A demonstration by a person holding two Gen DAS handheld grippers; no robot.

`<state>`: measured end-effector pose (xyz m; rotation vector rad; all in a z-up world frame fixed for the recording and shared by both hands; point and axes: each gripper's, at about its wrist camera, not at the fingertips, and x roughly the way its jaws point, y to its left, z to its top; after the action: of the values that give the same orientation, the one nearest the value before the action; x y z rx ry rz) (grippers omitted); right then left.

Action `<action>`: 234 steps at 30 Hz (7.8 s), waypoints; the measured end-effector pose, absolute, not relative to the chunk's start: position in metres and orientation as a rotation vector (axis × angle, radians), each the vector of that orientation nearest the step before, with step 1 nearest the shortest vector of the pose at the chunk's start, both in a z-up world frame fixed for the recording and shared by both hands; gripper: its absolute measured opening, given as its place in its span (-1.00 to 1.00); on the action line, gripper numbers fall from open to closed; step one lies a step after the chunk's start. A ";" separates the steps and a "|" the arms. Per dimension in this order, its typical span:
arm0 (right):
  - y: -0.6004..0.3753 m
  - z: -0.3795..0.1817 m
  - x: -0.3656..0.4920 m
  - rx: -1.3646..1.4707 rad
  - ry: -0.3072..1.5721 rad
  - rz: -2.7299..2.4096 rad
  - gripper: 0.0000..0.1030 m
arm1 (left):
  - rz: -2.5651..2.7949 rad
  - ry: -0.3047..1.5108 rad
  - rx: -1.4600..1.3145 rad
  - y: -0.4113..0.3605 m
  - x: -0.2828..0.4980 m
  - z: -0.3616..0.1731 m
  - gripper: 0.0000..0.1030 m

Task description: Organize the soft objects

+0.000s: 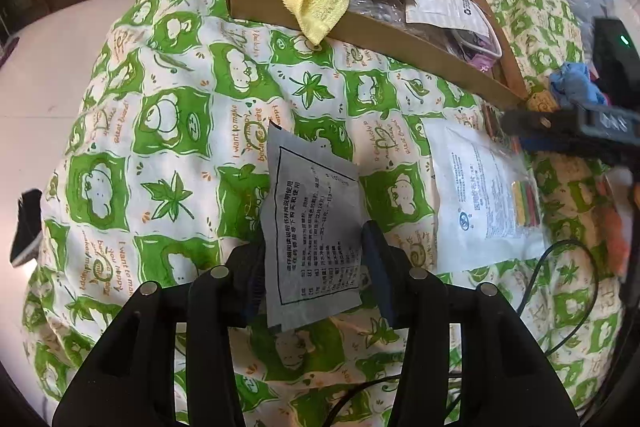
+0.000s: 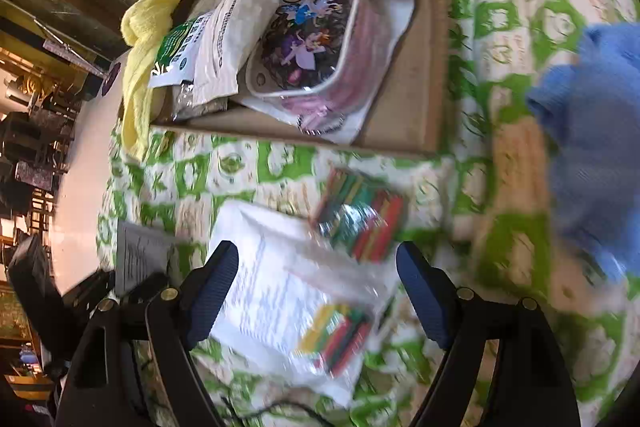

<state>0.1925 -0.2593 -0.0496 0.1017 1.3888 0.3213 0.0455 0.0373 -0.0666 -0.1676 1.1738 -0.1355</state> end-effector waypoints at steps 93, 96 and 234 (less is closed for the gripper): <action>-0.245 -0.010 0.162 0.056 1.225 0.386 -0.63 | -0.144 1.155 -0.036 -0.002 0.091 -0.004 -0.14; -0.245 -0.007 0.167 0.044 1.217 0.382 -0.63 | -0.143 1.152 -0.025 -0.003 0.095 0.000 -0.14; -0.259 0.012 0.127 0.019 1.013 0.280 1.00 | -0.092 0.960 0.040 -0.053 0.069 0.079 0.56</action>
<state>0.1275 -0.2586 0.0125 0.0192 1.0129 0.2801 0.0688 -0.0532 0.0793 0.0398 0.9605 -0.0923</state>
